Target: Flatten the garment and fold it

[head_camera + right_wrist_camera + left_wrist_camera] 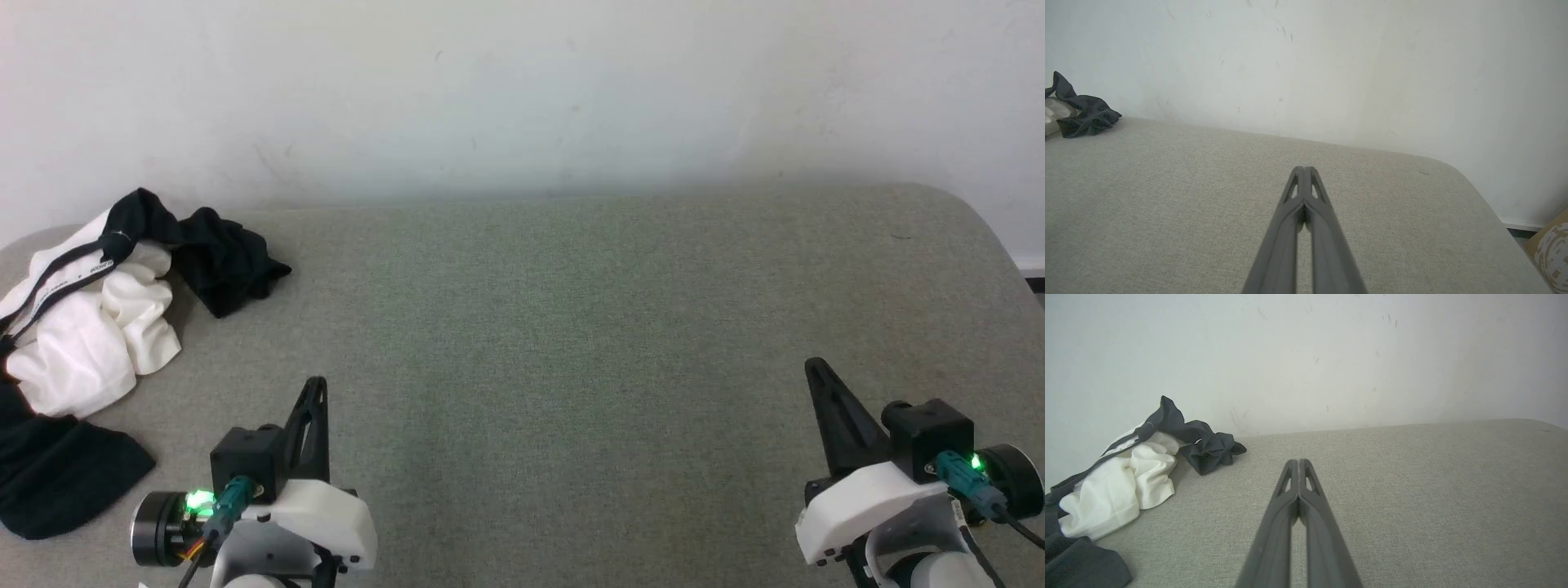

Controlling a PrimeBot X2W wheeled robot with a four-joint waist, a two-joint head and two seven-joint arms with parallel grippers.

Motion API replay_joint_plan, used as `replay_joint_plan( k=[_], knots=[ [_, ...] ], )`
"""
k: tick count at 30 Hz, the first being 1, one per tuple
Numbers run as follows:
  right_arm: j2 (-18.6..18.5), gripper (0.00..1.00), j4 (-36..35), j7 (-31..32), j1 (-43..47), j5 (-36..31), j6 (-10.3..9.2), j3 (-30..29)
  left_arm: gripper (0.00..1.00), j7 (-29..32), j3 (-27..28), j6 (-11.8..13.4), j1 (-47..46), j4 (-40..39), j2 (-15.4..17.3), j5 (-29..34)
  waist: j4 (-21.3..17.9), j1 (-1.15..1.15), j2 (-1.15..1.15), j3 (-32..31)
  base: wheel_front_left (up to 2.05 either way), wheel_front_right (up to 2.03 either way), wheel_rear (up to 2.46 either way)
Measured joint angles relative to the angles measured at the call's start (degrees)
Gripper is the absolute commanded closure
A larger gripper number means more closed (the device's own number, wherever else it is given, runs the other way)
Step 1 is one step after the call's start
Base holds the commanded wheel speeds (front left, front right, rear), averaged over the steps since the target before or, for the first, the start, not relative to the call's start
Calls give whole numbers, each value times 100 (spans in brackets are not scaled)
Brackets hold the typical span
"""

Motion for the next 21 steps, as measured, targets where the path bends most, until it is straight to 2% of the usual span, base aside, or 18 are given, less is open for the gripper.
replay_joint_plan(
  k=[13, 14, 17, 18, 19, 21],
  knots=[
    [0, 100, 0, 0, 0, 0, 0, 0, 100, 0, 0, 0, 0, 0, 0, 0, 0, 0, 0, 0, 0, 0, 0],
    [-1, 0, -1, 0, 2, 1, 1, 0, 0, 0, -2, 2, 1, -1, 1, 0, 0, 0, 0, 0, 0, 0, 0],
    [-4, 0, -1, 0, 7, 1, 1, 0, 0, 0, -5, 2, 2, -2, 1, 0, 0, 0, 0, 0, 0, 0, 0],
    [-4, 100, -1, -1, 7, 1, 1, 0, 100, 0, -5, 2, 2, -2, 1, 0, 0, 0, 0, 0, 0, 0, 0],
    [-4, 0, -1, 0, 7, 1, 1, 0, 0, 0, -5, 2, 2, -2, 1, 0, 0, 0, 0, 0, 0, 0, 0],
    [-4, 0, -1, -2, 7, 2, 1, -5, 0, -1, -5, 2, 3, -2, 1, 0, 0, 0, 0, 0, 0, 0, 0]
  ],
)
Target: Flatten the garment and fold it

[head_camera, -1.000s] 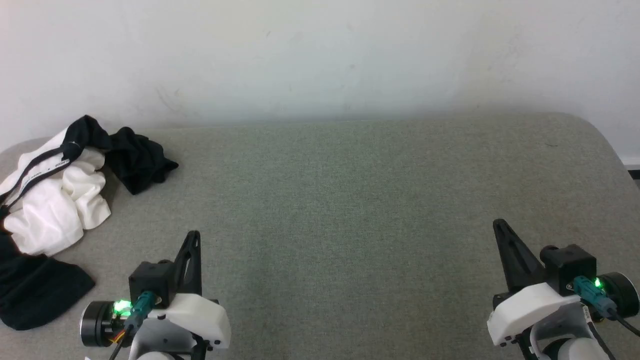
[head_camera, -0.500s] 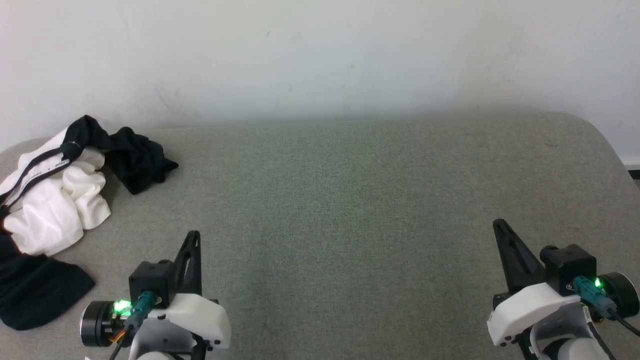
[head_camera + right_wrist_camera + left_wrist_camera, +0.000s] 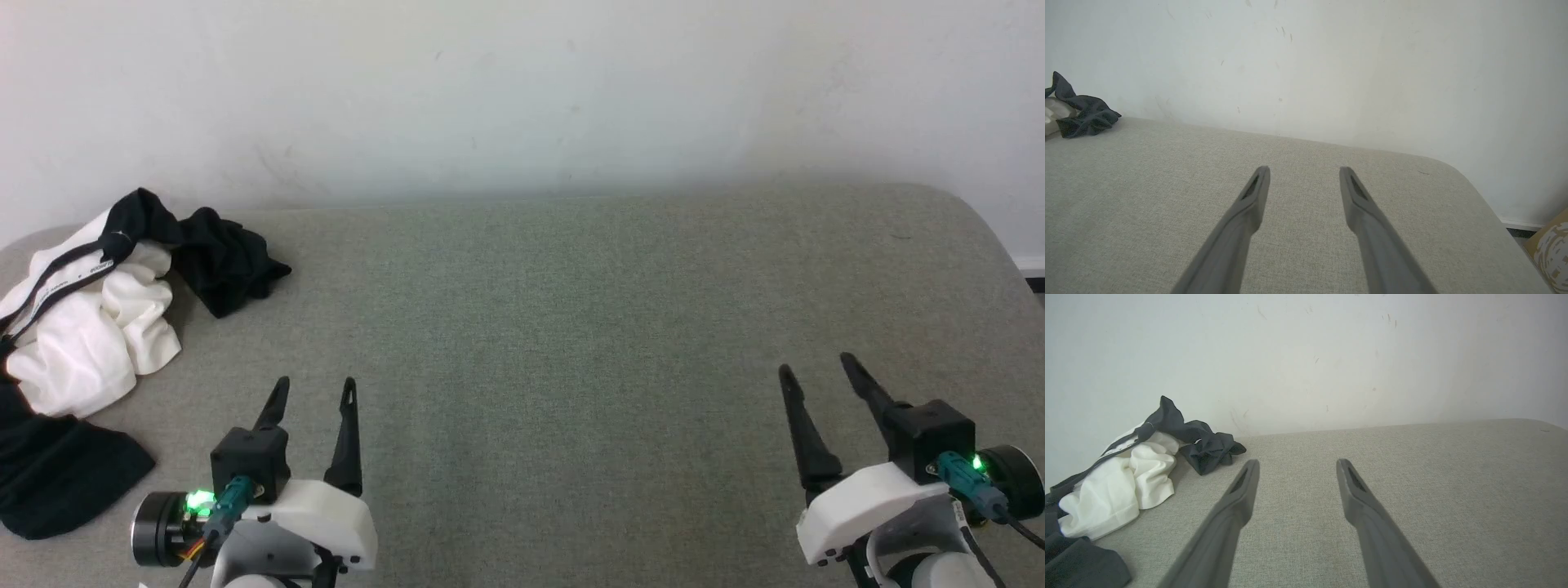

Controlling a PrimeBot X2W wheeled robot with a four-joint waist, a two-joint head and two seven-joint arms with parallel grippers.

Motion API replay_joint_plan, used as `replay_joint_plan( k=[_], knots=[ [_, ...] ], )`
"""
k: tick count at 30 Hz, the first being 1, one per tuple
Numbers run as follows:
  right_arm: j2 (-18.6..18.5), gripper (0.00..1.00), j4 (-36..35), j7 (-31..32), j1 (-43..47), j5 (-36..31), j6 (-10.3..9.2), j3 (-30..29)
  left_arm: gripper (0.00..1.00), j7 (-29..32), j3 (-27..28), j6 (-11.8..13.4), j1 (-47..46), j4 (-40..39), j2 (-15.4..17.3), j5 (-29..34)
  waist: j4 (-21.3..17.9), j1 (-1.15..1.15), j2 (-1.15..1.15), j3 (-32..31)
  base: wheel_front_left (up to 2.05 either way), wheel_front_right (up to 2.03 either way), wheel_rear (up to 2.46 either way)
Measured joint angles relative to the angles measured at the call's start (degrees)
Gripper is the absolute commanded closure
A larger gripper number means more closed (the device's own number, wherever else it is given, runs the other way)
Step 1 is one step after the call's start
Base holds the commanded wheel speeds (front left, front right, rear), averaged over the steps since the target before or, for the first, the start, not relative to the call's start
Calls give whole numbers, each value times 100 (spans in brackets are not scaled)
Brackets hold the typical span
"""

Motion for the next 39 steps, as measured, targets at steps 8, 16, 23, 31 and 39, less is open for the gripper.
replay_joint_plan(
  k=[8, 16, 23, 31, 39],
  knots=[
    [0, 0, 0, -58, 7, 38, 0, -102, 0, -60, 0, 0, 6, -13, 0, -1, 3, 0, 0, 5, 0, 0, 0],
    [0, 0, -1, -159, 32, 145, 0, -229, 0, -154, 2, 0, 15, -34, 0, -15, 8, 0, 0, 15, 0, 0, 0],
    [0, 0, -2, -236, 59, 209, 0, -349, 0, -232, 2, 0, 55, -65, 0, -21, 23, 0, 0, 20, 0, 0, 0],
    [0, 0, -9, -326, 69, 264, 0, -445, 0, -337, 3, 14, 79, -104, 0, -60, 115, 0, 0, 41, 0, 0, 0],
    [1, 0, -4, -420, 71, 272, 0, -494, 0, -412, 16, 65, 129, -144, 0, -141, 299, 0, 0, 55, 0, 0, 0]
  ],
)
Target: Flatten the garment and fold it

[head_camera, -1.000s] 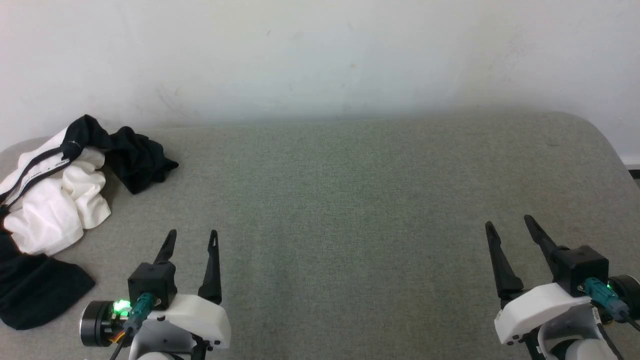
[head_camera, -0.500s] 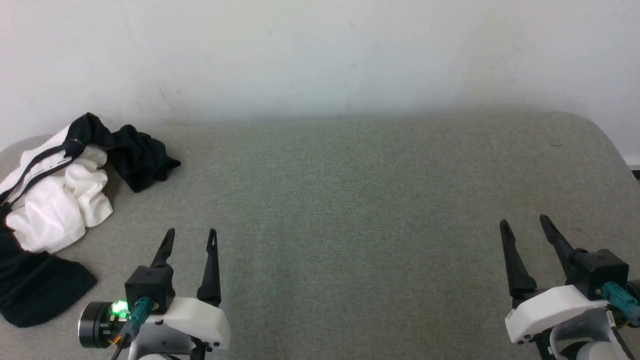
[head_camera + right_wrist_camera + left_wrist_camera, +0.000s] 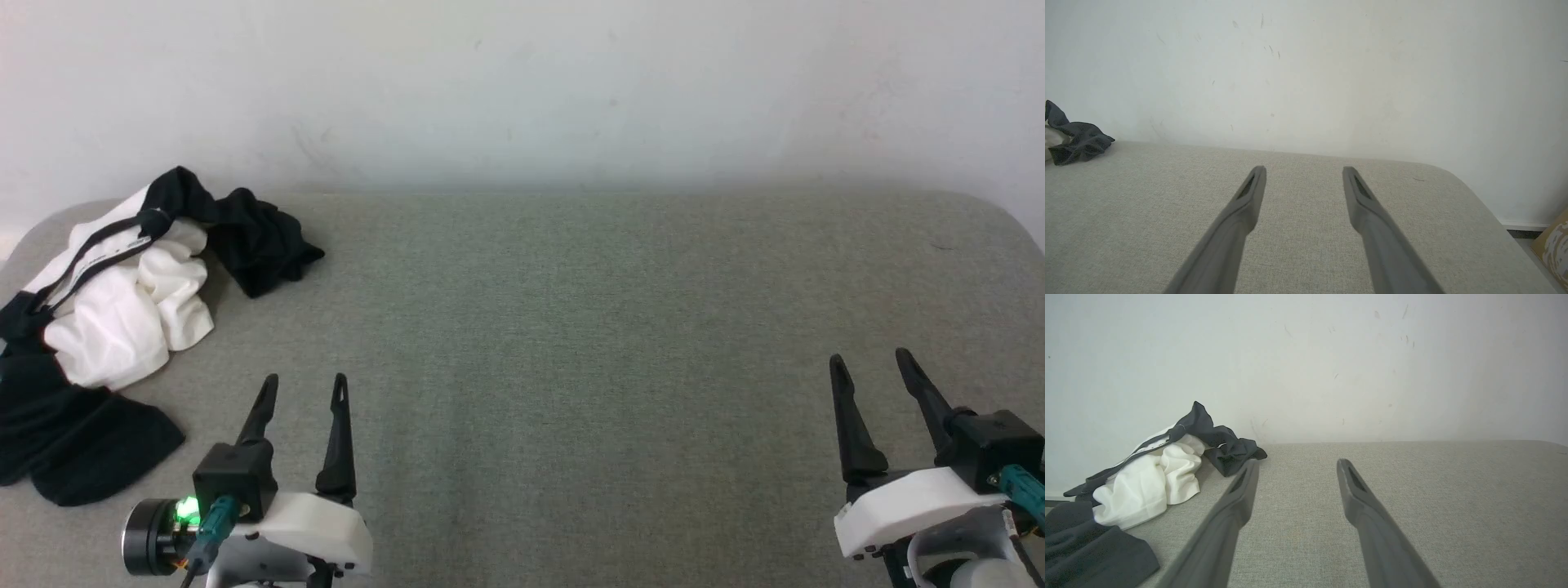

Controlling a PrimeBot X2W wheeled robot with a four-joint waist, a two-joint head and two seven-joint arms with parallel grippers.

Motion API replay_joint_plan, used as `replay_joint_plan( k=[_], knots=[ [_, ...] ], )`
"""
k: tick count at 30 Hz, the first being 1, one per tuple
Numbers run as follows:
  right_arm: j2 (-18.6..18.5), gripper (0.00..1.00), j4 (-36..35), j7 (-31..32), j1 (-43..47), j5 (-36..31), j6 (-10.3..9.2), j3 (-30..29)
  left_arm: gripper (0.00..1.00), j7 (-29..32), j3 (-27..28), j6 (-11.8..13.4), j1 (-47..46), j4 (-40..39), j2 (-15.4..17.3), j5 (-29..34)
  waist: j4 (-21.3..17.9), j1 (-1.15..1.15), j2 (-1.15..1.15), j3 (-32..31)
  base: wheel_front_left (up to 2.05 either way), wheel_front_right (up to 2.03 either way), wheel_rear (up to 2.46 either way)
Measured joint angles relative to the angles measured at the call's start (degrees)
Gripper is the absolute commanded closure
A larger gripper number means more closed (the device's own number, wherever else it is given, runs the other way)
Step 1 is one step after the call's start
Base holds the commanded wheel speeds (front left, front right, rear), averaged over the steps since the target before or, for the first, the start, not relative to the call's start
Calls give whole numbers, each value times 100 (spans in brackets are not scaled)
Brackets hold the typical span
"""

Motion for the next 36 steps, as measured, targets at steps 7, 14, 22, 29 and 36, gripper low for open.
replay_joint_plan(
  k=[7, 14, 22, 29, 36],
  knots=[
    [-1, 0, 60, -90, 0, 2, 0, 12, 0, -100, 23, 20, 63, -60, -1, -21, 207, 0, 0, -36, 0, 0, 0],
    [0, 0, 153, -183, 1, 49, 0, 118, 0, -178, 52, 45, 172, -81, -1, -43, 454, 0, 0, -99, 0, 0, 0],
    [0, 0, 271, -259, 1, 107, 0, 210, 0, -271, 82, 52, 292, -89, -1, -100, 790, 0, 0, -148, 0, 0, 0],
    [1, 0, 374, -345, 1, 120, 0, 263, 0, -354, 93, 55, 384, -96, -1, -149, 1122, 0, 0, -164, 0, 0, 0],
    [1, 0, 471, -435, 1, 218, 0, 290, 0, -447, 114, 55, 415, -109, -1, -165, 1466, 0, 0, -184, 0, 0, 0]
  ],
)
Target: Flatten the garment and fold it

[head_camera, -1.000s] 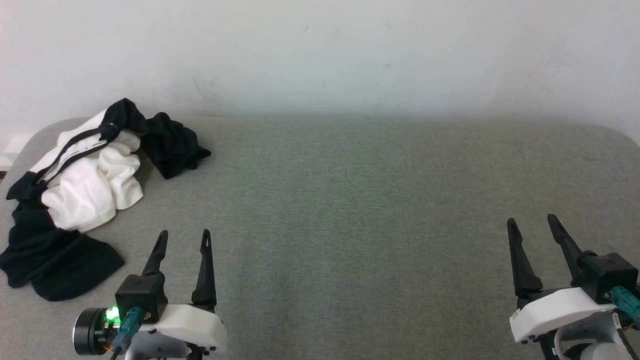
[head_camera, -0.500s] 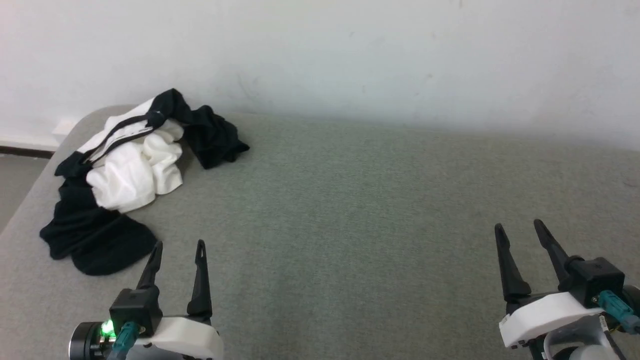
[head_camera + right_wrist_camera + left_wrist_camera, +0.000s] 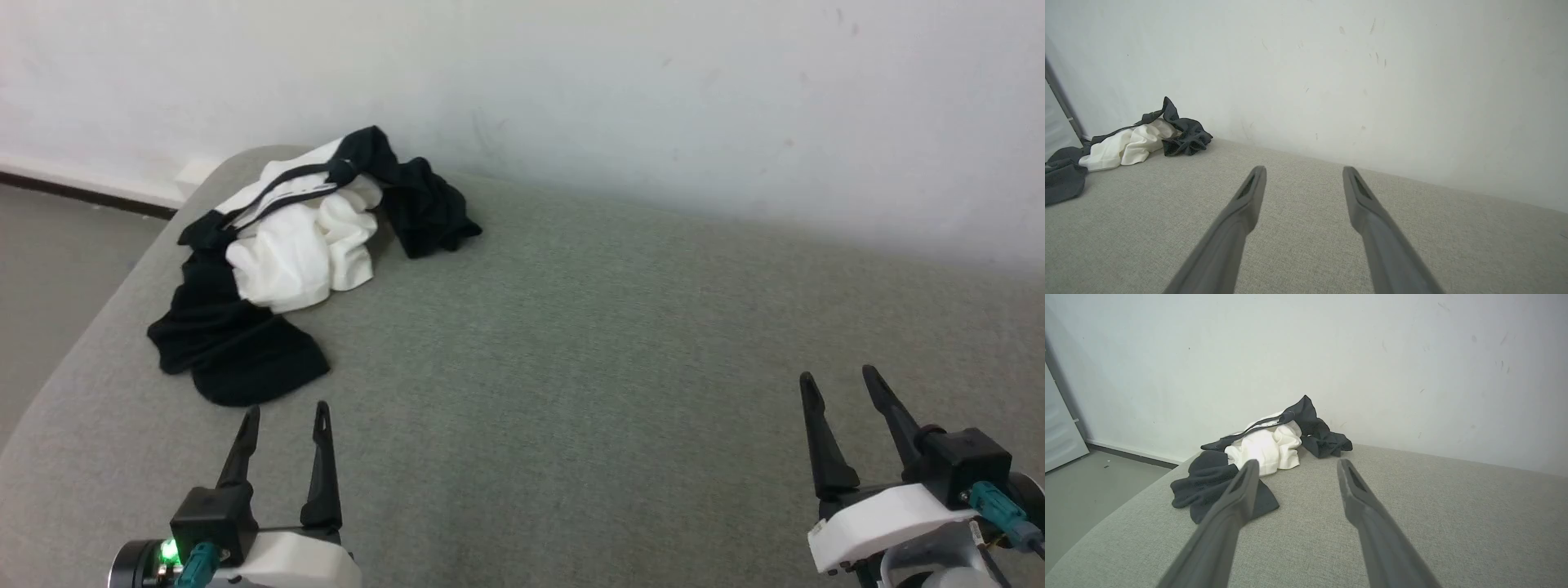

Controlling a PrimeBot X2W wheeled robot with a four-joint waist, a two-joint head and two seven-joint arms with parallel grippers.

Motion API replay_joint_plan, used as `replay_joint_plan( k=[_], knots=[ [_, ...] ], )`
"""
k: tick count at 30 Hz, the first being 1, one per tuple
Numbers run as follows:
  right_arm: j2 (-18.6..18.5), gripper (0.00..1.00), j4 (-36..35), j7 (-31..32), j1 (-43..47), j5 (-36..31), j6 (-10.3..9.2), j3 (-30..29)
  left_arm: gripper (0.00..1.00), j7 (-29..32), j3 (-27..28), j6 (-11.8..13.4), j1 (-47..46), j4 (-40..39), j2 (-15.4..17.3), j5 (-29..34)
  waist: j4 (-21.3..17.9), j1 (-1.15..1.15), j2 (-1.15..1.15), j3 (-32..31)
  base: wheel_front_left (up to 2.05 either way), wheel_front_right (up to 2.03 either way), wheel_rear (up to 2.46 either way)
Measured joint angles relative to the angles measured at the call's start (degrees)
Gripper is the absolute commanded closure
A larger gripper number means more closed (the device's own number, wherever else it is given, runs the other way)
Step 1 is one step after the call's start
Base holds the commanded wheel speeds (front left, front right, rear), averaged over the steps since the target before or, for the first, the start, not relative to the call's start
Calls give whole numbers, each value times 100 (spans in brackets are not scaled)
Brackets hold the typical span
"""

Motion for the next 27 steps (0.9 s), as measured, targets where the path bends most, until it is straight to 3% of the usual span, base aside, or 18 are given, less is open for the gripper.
replay_joint_plan(
  k=[15, 27],
  knots=[
    [2, 0, 149, -170, -3, 103, -1, 30, 0, -177, 177, -64, 83, 19, 8, -180, 662, 0, 0, -36, 0, 0, 0],
    [2, 0, 191, -313, -4, 144, -1, -51, 0, -311, 137, -10, 199, -71, 3, -287, 975, 0, 0, -22, 0, 0, 0]
  ],
)
